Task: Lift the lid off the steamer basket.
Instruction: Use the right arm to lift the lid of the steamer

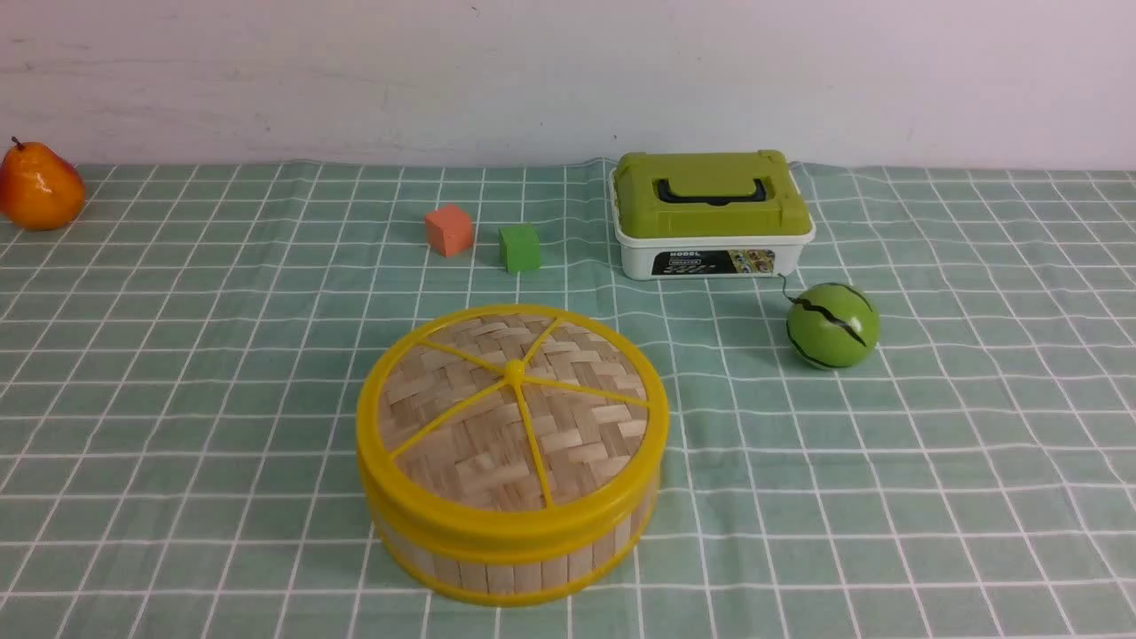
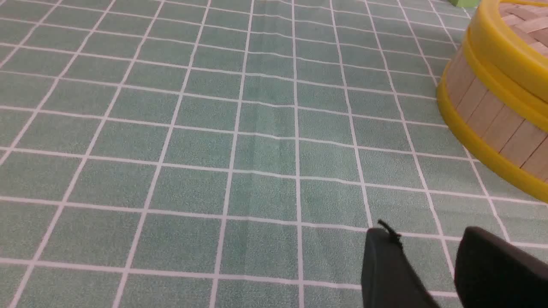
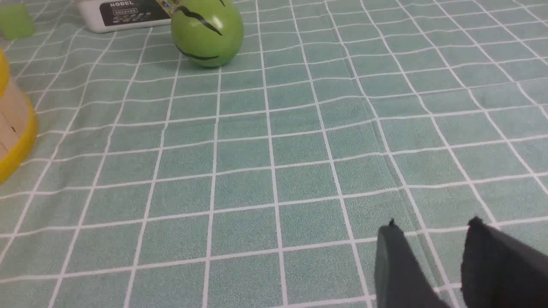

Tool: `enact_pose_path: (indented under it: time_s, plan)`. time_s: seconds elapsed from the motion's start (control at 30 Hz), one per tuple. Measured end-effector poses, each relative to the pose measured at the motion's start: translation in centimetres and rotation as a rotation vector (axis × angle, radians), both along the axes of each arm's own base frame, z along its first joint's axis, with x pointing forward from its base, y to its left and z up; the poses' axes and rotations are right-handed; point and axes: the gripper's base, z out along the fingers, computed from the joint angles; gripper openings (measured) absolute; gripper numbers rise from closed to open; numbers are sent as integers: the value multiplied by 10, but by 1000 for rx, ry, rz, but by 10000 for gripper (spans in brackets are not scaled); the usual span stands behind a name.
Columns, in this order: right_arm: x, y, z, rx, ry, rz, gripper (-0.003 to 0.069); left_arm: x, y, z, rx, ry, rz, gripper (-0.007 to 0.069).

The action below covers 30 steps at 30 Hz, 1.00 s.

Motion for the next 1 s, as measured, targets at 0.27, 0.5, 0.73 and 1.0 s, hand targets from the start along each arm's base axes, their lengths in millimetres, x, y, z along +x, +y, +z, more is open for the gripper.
enact_pose_path:
  time_s: [0.27,0.5,0.73,1.0]
  plan:
    - [0,0,0,0,0,0,221,0,0,0,0,0,0,239]
    - [0,0,0,0,0,0,224,0,0,0,0,0,0,239]
    - [0,0,0,0,0,0,234,0,0,0,0,0,0,239]
    - [0,0,0,0,0,0,241,0,0,0,0,0,0,239]
